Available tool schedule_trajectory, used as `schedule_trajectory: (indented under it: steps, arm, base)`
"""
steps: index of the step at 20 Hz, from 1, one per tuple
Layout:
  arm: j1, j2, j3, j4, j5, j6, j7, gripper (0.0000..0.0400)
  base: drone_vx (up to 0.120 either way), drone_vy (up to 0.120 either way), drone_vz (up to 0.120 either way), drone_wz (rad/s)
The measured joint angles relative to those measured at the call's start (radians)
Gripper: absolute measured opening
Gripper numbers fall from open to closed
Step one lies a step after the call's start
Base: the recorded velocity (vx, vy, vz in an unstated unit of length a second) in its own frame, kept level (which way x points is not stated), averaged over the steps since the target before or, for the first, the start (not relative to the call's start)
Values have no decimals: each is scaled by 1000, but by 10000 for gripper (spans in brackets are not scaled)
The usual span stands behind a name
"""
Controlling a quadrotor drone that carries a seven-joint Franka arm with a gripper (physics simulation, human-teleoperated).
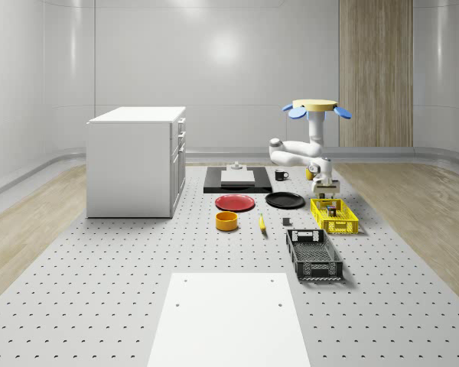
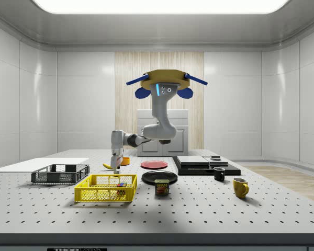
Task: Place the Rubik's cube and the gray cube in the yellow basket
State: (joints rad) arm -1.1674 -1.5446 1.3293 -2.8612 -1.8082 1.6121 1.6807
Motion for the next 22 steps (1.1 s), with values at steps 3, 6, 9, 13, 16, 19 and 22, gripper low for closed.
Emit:
schedule_trajectory:
  steps: [3,6,9,13,16,19,22]
  arm:
    - [0,-1,1,0,1,1,0,400]
    - [0,-2,2,0,2,1,0,400]
    - [-1,-3,2,0,3,2,1,400]
    - [-1,-4,3,0,4,3,1,400]
    - [-1,-5,3,0,4,4,1,400]
    - [-1,-6,3,0,4,5,1,400]
    - [-1,-7,3,0,5,6,1,400]
  base:
    - [120,-120,27,0]
    - [120,-120,0,0]
    - [53,-120,0,0]
    - [50,-80,0,0]
    - [53,-80,0,0]
    - [0,-120,0,0]
    - [0,-120,0,0]
